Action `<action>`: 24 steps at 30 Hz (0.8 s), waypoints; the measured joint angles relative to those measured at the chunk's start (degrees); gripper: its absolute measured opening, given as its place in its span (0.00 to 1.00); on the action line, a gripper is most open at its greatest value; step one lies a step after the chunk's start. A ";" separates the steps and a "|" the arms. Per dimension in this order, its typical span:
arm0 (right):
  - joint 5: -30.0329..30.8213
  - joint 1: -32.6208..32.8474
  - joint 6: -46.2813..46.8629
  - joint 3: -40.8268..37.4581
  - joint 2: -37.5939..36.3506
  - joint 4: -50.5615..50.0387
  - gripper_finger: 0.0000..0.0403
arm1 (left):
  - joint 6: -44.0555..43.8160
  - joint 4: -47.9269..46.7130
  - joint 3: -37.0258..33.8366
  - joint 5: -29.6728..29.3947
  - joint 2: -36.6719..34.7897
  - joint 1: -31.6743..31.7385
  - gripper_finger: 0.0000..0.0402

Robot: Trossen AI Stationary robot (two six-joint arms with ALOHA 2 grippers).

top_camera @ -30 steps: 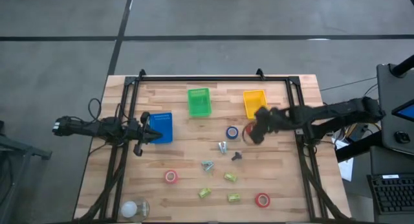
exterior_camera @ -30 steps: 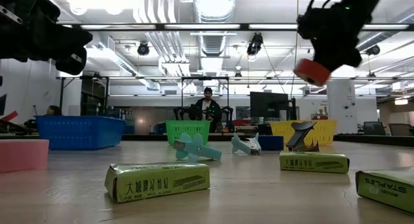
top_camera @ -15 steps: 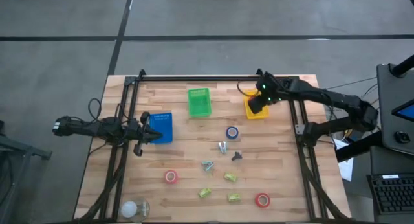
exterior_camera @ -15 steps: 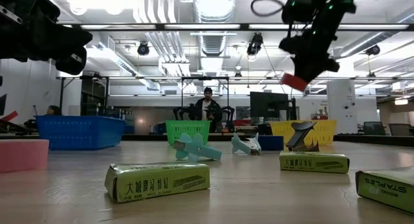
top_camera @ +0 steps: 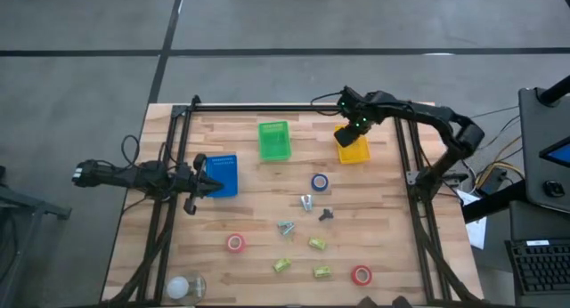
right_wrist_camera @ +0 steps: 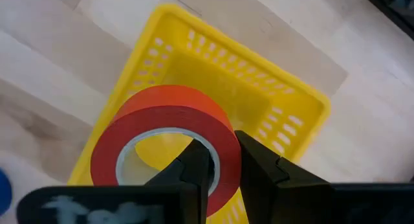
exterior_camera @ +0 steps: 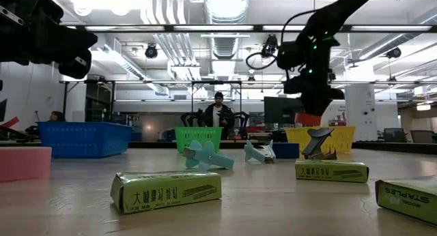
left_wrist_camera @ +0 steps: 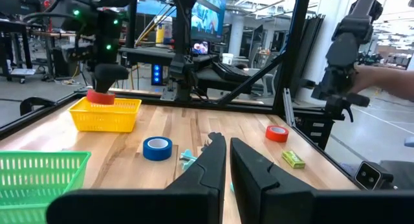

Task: Pick and place Stapler, Stapler remover, tape
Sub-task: Put the top orange tape into the yellow bin

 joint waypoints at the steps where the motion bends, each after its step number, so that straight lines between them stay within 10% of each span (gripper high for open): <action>1: 0.01 -0.22 -0.07 0.45 1.03 -0.05 0.15 | 0.02 0.00 0.01 0.00 0.00 0.02 0.06; 24: 5.04 -2.09 -0.66 -0.97 4.62 -0.08 0.15 | 0.00 0.00 0.00 0.00 0.00 0.01 0.06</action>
